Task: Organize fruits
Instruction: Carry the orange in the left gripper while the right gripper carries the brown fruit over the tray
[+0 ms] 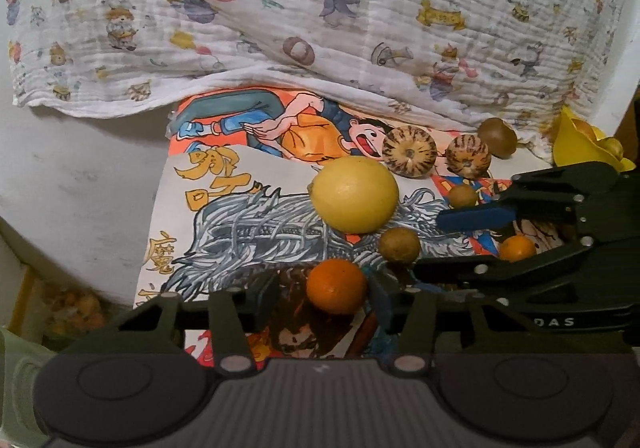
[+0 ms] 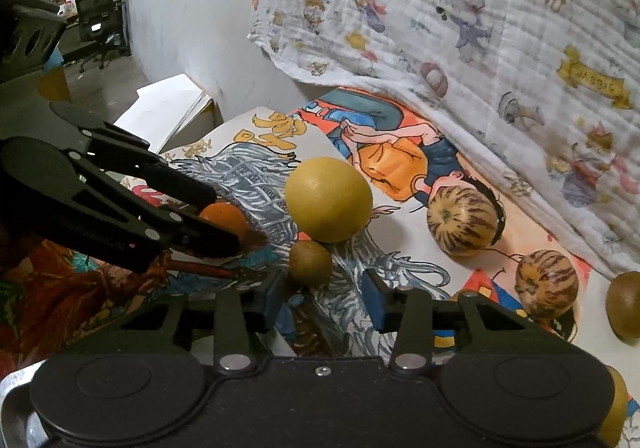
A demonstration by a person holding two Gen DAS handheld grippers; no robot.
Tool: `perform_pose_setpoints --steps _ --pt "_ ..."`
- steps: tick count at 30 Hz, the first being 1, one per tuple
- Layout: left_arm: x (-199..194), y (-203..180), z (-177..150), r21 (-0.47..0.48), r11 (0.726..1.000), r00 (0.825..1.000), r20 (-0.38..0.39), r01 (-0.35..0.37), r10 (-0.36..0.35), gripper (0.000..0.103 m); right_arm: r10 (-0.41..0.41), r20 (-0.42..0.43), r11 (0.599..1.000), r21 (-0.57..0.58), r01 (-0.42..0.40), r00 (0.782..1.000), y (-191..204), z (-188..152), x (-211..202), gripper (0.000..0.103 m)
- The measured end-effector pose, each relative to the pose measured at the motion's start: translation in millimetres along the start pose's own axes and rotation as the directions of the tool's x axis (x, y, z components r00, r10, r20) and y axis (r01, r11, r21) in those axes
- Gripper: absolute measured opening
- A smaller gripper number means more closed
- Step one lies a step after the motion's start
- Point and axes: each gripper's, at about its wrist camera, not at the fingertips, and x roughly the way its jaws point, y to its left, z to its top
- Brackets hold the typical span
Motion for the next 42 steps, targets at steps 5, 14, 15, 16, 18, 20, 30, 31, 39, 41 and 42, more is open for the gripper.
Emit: perform_pose_setpoints --steps 5,14,15,16,18,20,30,31,39,41,42 --pt "0 0 -1 -0.004 1.000 1.000 0.001 0.005 -0.005 0.049 0.010 -0.011 1.000 0.003 -0.010 1.000 0 2 8 0.041" --pt "1 2 1 -0.034 0.999 1.000 -0.004 0.014 -0.014 0.040 0.032 -0.020 0.999 0.023 -0.031 0.999 -1 3 16 0.031" --pt "1 2 0 -0.032 0.999 1.000 -0.004 0.014 -0.014 0.039 0.032 -0.018 0.999 0.021 -0.032 0.999 -1 4 16 0.030" --pt "2 2 0 -0.031 0.999 1.000 -0.004 0.014 -0.015 0.038 0.033 -0.017 0.999 0.019 -0.032 0.999 -1 4 17 0.030" --pt "2 1 0 -0.032 0.999 1.000 -0.003 0.013 -0.013 0.037 0.035 -0.016 0.999 0.016 -0.035 0.999 1 4 17 0.028" --pt "2 2 0 -0.032 0.999 1.000 -0.003 0.015 -0.015 0.036 0.033 -0.012 0.999 0.012 -0.033 0.999 1 4 18 0.028" --pt "-1 2 -3 -0.075 0.997 1.000 0.014 0.007 -0.006 0.035 0.025 0.019 0.999 0.039 -0.025 1.000 -2 0 7 0.027" --pt "-2 1 -3 -0.078 0.997 1.000 0.015 0.005 -0.004 0.035 0.022 0.023 0.999 0.041 -0.023 0.999 -2 0 4 0.027" --pt "-21 -8 -11 -0.101 0.995 1.000 0.028 -0.009 0.012 0.035 0.024 0.067 0.999 0.041 -0.026 0.997 1 -9 -22 0.027" --pt "-29 -12 -14 -0.109 0.994 0.999 0.039 -0.014 0.018 0.035 0.030 0.077 0.999 0.036 -0.033 0.997 4 -11 -30 0.027" --pt "-33 -14 -15 -0.111 0.994 0.999 0.045 -0.016 0.022 0.035 0.034 0.082 0.999 0.031 -0.036 0.996 6 -13 -33 0.027"
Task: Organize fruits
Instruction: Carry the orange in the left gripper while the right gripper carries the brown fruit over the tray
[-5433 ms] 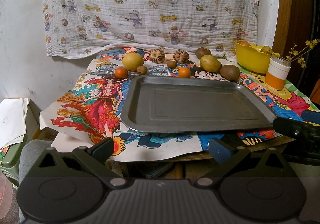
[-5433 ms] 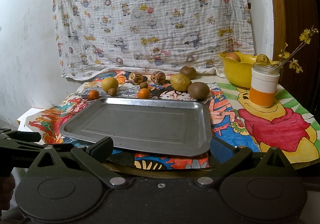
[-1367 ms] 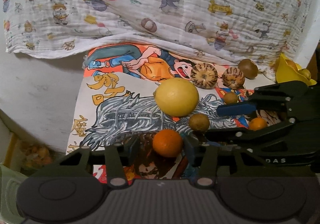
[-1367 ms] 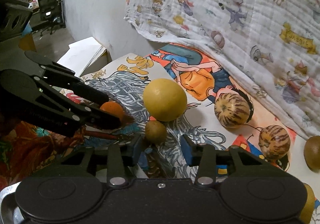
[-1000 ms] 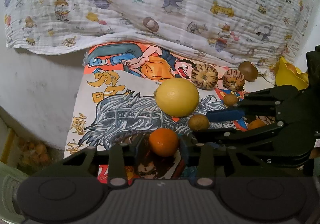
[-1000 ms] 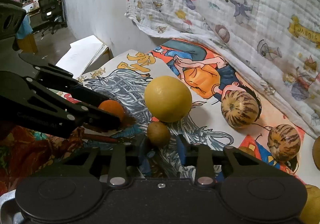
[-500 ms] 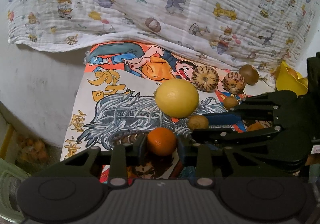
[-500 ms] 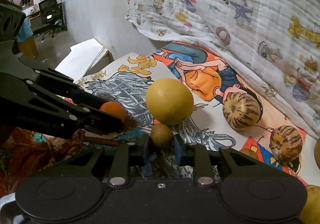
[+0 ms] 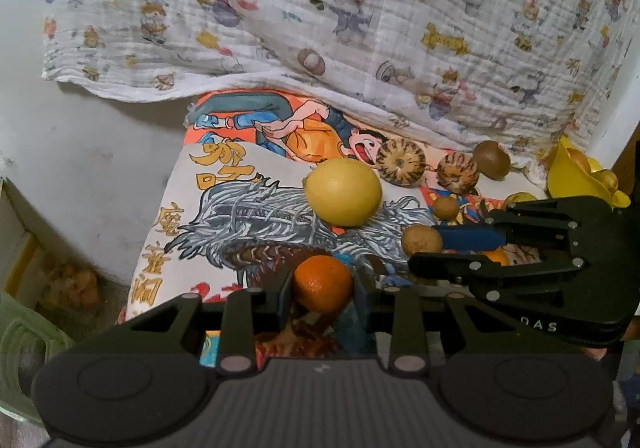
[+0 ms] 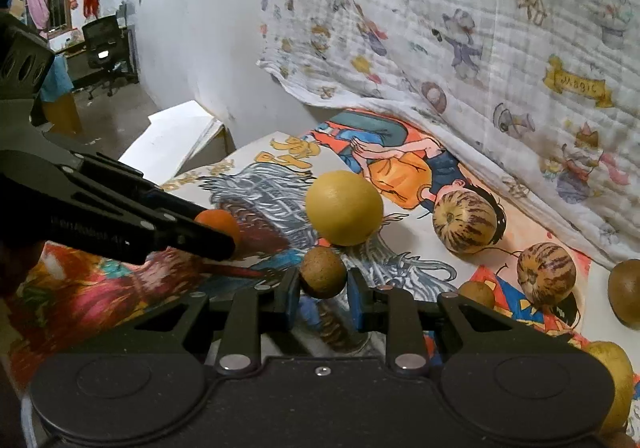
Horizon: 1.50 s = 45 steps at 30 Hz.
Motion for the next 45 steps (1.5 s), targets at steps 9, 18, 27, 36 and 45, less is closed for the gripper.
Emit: perform_pose_setpoints --steps 9,18,27,36,45 --pt "-38 -24 -23 -0.011 1.000 0.999 0.039 -0.009 0.010 0.035 0.023 0.027 0.998 -0.053 -0.022 0.999 16 -14 -34 0.027" --pt "-59 -50 -53 0.012 1.000 0.999 0.035 0.011 -0.011 0.035 0.001 0.045 0.998 -0.062 0.002 0.999 29 -39 -74 0.027" --pt "-74 -69 -80 0.039 0.999 1.000 0.017 0.021 -0.021 0.035 -0.010 0.042 0.998 -0.059 0.013 0.999 35 -60 -99 0.027" --pt "-78 -86 -97 0.060 0.998 1.000 -0.006 0.011 -0.011 0.035 -0.012 0.040 0.999 -0.044 0.013 0.999 32 -73 -111 0.027" --pt "-81 -91 -103 0.063 0.998 1.000 -0.007 -0.001 0.002 0.035 -0.004 0.038 0.999 -0.054 0.006 0.999 36 -81 -118 0.027"
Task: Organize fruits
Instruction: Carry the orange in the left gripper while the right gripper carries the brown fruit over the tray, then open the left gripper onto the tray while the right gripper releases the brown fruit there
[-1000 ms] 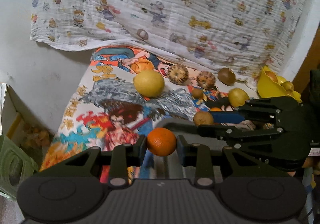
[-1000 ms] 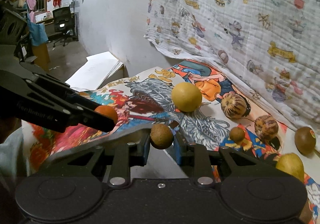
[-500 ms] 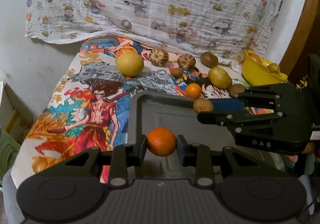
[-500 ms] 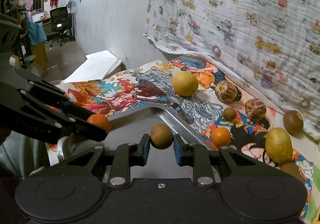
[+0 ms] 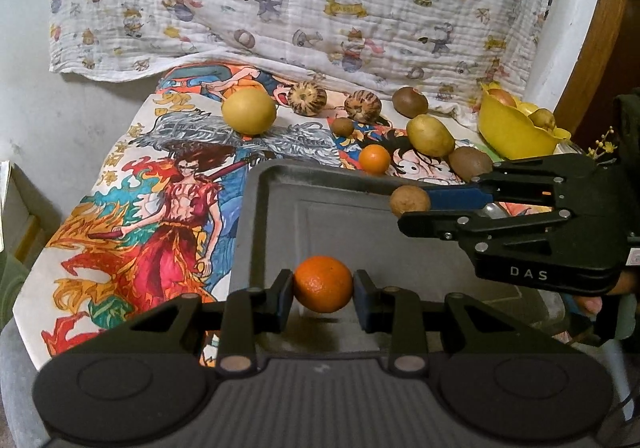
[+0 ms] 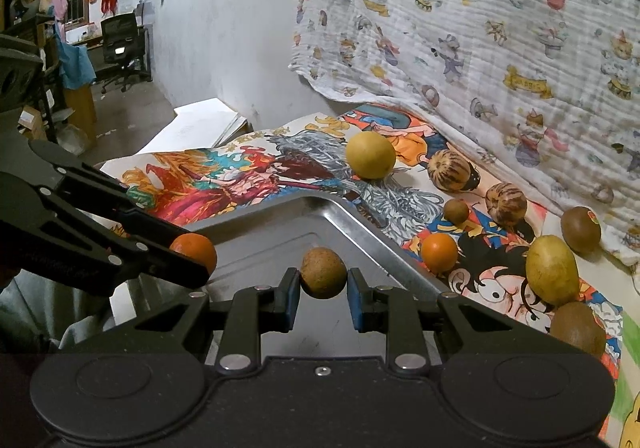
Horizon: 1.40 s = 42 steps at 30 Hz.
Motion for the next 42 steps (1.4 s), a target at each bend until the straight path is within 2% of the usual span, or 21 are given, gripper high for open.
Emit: perform_pose_setpoints --steps 21,35,42 --pt "2 3 -6 -0.006 1.000 0.999 -0.028 -0.017 0.017 0.035 0.068 -0.075 0.997 -0.020 -0.070 0.995 27 -17 -7 0.027" --pt "4 6 -7 -0.014 1.000 0.999 -0.033 -0.013 0.013 0.036 0.078 -0.096 0.997 0.005 -0.078 0.992 24 -24 -1 0.028" --pt "2 8 -6 -0.022 1.000 0.999 -0.034 0.002 -0.003 0.051 0.076 -0.086 0.997 0.028 -0.074 0.993 25 -25 -4 0.033"
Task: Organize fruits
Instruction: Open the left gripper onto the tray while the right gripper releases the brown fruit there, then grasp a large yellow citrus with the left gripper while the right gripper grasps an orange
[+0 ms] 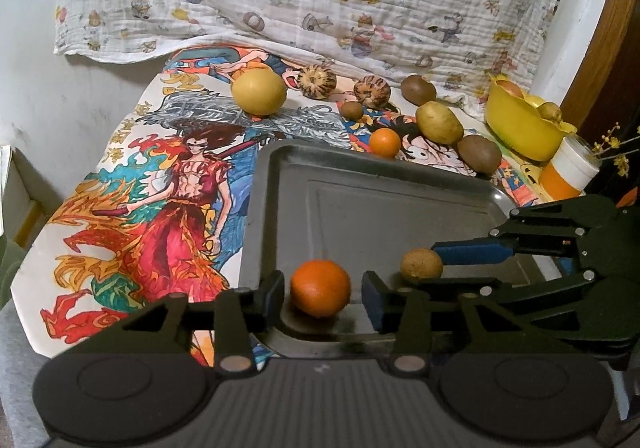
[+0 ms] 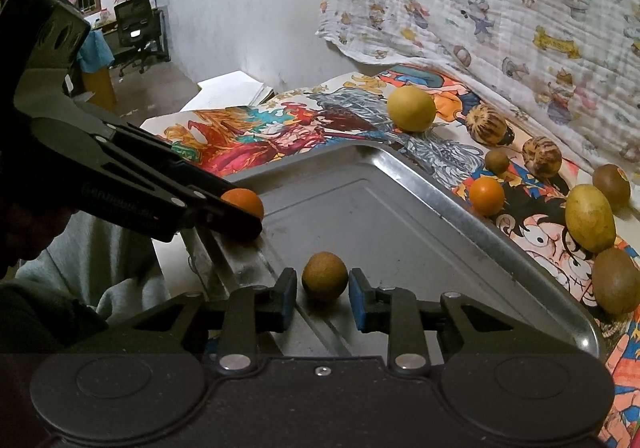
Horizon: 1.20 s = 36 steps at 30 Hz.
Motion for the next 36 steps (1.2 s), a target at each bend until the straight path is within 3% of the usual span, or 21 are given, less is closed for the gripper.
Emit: perform_pose_setpoints --steps 4,7,12,15,21,27,36 --pt "-7 -2 0 0.012 1.000 1.000 0.021 0.002 -0.003 0.059 -0.008 0.013 0.999 0.032 0.008 1.000 1 -2 -9 0.041" --pt "-14 -3 0 0.028 1.000 0.999 0.041 0.005 -0.006 0.072 -0.018 0.028 0.998 0.061 0.016 0.999 2 -4 -21 0.049" --pt "-25 -1 -3 0.072 0.997 0.998 0.058 0.021 -0.025 0.089 -0.048 0.035 0.996 0.075 0.045 0.998 9 -8 -42 0.075" --pt "-32 1 -5 0.103 0.995 0.998 0.064 0.010 -0.017 0.097 -0.072 0.025 0.994 0.081 0.070 0.997 13 -12 -52 0.082" --pt "-38 -1 -8 0.161 0.987 0.998 0.060 -0.006 -0.003 0.102 -0.125 -0.021 0.984 0.125 0.127 0.992 10 -21 -69 0.098" --pt "-37 -8 -7 0.215 0.976 0.999 0.024 0.019 -0.025 0.102 -0.205 -0.091 0.965 0.147 0.217 0.974 -1 -31 -84 0.100" --pt "-27 -25 4 0.285 0.957 0.999 -0.013 0.051 -0.049 0.102 -0.281 -0.123 0.932 0.200 0.301 0.952 -25 -39 -98 0.102"
